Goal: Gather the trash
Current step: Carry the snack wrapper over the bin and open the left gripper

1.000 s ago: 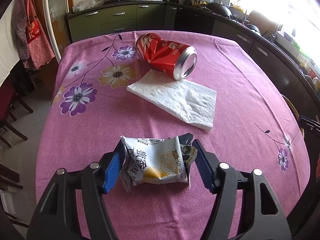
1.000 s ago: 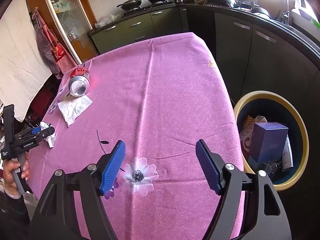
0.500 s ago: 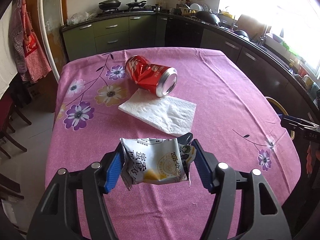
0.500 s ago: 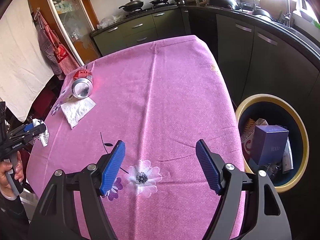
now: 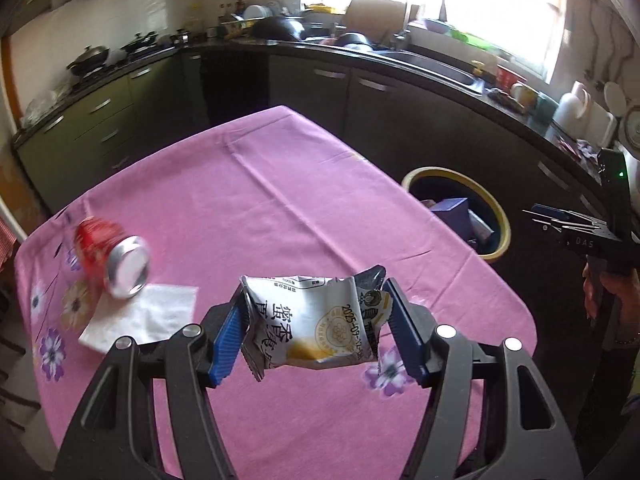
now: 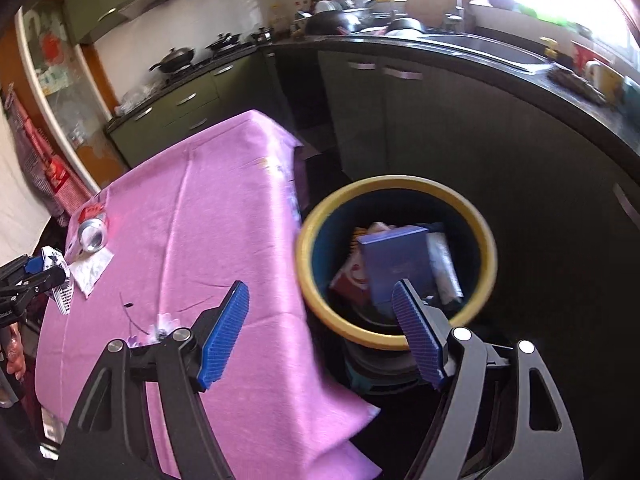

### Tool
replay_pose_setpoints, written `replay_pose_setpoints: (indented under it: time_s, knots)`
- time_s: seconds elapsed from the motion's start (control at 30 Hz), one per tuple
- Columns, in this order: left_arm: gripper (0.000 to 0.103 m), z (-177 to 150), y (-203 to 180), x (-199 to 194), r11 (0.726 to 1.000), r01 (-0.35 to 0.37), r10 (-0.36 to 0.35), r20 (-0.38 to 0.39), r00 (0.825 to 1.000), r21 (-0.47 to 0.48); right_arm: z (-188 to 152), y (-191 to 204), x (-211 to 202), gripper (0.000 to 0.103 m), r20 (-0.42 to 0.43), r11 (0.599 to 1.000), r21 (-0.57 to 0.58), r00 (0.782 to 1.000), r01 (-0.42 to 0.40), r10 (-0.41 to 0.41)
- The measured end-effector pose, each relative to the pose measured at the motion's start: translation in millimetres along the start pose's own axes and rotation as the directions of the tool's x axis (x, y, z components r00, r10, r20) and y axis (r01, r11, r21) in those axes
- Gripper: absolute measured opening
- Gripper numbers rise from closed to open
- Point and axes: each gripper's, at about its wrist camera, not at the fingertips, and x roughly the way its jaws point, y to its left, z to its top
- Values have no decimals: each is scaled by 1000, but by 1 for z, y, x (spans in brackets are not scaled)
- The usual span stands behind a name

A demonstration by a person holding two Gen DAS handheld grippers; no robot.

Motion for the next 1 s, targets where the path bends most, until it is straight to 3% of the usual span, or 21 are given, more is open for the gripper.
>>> replay_pose_setpoints:
  time_s: [0.17,0.3,0.4,0.53,0.63,0.7,0.93,1.0]
  knots:
    - [62,53,-73,45,977,175,-173,-29,985,123,-9,-56,-20,75,34,993,107,998,50,-54]
    - [63,86,-133,78,938,263,-255,-64,965,226,-18,-82,-25,75,33,986,156,997,57,-63]
    - [63,105,-168,107,916,310,-293,-104,950,253,-23,-98,-24,75,26,981,185,998,59,-65]
    - [63,119,-197,151,916,309,-280,-142,949,255,-29,-112,-23,75,19,975,215,998,59,-64]
    - [74,118,-205,176,932,272,-239,-159,958,239,-31,-117,-22,75,15,973,225,998,58,-63]
    - [76,117,-204,188,945,240,-207,-159,965,222,-32,-119,-21,75,14,973,226,998,53,-58]
    - [85,118,-176,175,963,223,-206,-120,971,150,-32,-118,-15,75,4,972,230,999,48,-51]
    - [87,118,-171,167,957,257,-242,-117,963,137,-31,-114,-13,75,0,973,224,999,49,-50]
